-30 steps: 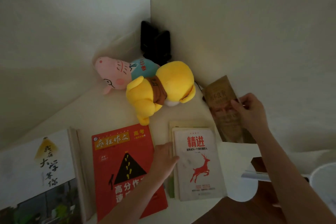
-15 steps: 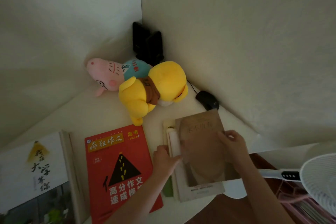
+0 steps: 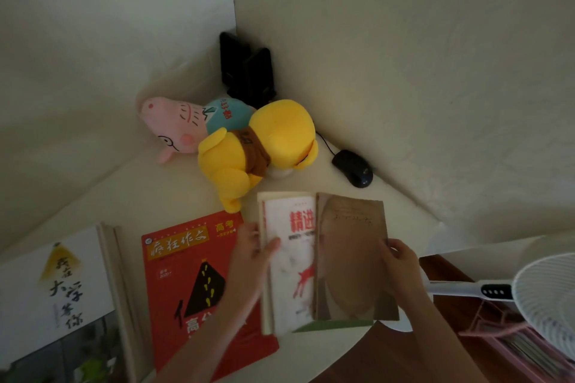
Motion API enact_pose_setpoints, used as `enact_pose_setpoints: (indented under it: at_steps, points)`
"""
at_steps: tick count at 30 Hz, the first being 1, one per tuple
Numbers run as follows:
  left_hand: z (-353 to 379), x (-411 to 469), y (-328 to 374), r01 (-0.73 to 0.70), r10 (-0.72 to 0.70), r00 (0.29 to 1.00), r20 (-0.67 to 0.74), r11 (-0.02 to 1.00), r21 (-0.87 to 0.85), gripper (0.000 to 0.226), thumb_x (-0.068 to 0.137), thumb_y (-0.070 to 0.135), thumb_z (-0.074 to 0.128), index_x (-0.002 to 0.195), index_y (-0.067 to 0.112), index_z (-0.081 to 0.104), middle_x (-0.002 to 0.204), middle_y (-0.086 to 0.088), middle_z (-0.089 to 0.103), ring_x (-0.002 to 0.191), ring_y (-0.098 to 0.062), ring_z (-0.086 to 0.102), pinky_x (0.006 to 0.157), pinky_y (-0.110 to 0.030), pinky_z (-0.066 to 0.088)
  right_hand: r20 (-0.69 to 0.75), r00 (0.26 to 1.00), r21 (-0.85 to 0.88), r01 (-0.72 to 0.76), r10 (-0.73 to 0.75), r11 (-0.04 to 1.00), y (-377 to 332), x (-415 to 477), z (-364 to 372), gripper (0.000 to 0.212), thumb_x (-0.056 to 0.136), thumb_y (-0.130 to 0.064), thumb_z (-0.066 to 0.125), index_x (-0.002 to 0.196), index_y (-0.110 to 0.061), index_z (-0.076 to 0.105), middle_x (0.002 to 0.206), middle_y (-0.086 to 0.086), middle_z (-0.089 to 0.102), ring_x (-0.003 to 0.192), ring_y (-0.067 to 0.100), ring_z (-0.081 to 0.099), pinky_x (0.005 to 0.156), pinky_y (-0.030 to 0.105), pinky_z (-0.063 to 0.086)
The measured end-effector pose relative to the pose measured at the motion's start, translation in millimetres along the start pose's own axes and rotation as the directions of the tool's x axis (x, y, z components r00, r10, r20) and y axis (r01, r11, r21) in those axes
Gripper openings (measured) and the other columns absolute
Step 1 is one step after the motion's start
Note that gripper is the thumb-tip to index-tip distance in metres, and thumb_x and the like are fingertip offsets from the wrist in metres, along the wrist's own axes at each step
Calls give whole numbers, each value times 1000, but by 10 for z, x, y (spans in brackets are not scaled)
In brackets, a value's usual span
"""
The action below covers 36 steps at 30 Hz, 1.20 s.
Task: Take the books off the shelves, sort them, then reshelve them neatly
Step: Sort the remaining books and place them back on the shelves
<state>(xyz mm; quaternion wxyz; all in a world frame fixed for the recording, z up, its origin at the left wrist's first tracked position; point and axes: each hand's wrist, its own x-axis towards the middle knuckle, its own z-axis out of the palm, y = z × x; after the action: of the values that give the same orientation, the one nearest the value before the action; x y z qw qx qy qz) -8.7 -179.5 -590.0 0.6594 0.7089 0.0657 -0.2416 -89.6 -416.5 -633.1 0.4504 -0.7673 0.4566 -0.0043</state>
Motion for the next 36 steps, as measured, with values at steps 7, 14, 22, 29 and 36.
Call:
enact_pose_setpoints:
  at_steps: [7,14,22,29,36]
  points:
    - [-557,-24,588,-67,66,996,-55,997,-31,25,87,12,61,107,18,47,90,-1,71,73,-15,72,52,-20,53,31,998,-57,62,-60,996,-3,-278,368,9,98,-18,50,101,-14,58,84,-5,57,86,20,57,74,24,43]
    - [-291,59,305,183,-162,977,138,969,-163,54,69,20,73,117,11,51,105,-8,71,88,-27,71,73,-44,58,79,993,85,79,-86,993,-94,-302,280,57,93,-64,36,124,-23,60,127,-2,52,117,16,46,101,34,36]
    - [285,127,-415,144,-173,971,163,974,173,41,92,27,57,130,29,42,125,-8,51,102,-15,62,81,-31,57,372,928,136,-44,-10,990,5,-290,189,52,85,-32,71,128,-23,44,116,6,67,87,18,71,73,36,61]
    - [293,108,-520,14,-72,993,97,864,504,69,91,12,55,148,28,21,137,-1,20,128,-17,25,110,-32,29,183,983,-151,31,-3,988,63,-312,366,55,90,-33,63,138,-21,41,130,5,38,122,30,44,100,49,45]
    - [308,198,-645,232,-223,973,-66,923,306,96,60,47,80,140,23,35,130,-2,53,121,-25,53,92,-46,52,178,982,-244,-15,60,970,-31,-328,407,60,92,-34,60,145,-19,34,145,9,24,134,30,18,110,45,27]
